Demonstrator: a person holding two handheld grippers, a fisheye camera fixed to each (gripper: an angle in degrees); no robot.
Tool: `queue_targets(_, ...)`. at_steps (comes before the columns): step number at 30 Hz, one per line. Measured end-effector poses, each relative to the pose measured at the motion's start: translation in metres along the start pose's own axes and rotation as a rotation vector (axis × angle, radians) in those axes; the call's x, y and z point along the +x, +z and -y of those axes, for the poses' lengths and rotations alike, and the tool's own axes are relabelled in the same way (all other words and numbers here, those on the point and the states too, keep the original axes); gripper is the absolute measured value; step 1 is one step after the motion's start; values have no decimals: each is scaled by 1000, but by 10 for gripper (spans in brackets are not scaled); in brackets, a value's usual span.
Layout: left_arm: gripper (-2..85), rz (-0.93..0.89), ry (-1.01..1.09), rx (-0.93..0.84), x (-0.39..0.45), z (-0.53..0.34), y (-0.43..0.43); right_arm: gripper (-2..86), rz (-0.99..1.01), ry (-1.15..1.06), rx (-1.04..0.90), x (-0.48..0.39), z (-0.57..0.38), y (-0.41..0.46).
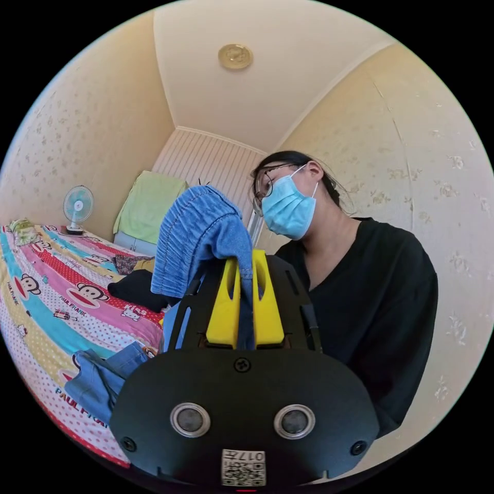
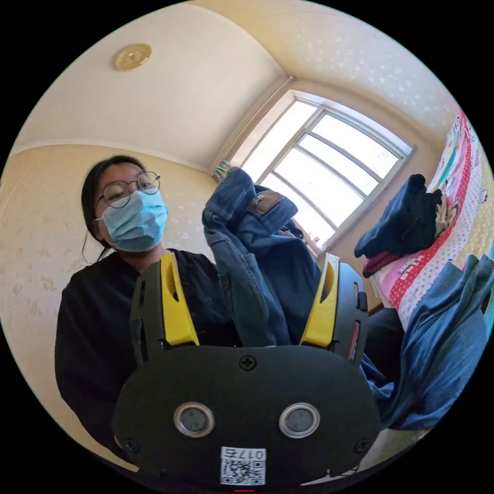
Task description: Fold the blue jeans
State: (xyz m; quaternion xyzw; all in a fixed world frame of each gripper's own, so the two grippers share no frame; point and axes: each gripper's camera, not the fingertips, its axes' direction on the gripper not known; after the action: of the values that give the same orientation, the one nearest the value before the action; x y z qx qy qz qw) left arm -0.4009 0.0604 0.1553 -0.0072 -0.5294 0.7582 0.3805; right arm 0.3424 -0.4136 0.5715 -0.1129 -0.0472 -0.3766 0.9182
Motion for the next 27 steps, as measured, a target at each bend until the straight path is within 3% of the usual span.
queue_targets(3, 32, -39, 10, -48, 16, -8, 13, 320, 134, 50, 4, -3, -15, 9)
queue_targets(8, 34, -130, 69, -128, 45, -19, 49, 316, 84, 160, -132, 11, -34, 21)
queue_targets(12, 34, -218, 158, -191, 77, -24, 78, 314, 233, 191, -201, 12, -57, 43)
queue_targets(17, 35, -317, 237, -240, 107, -35, 103, 316, 245, 174, -290, 4, -84, 77)
queue_targets(27, 34, -453, 236, -238, 95, -49, 162, 355, 236, 210, -157, 67, -152, 122)
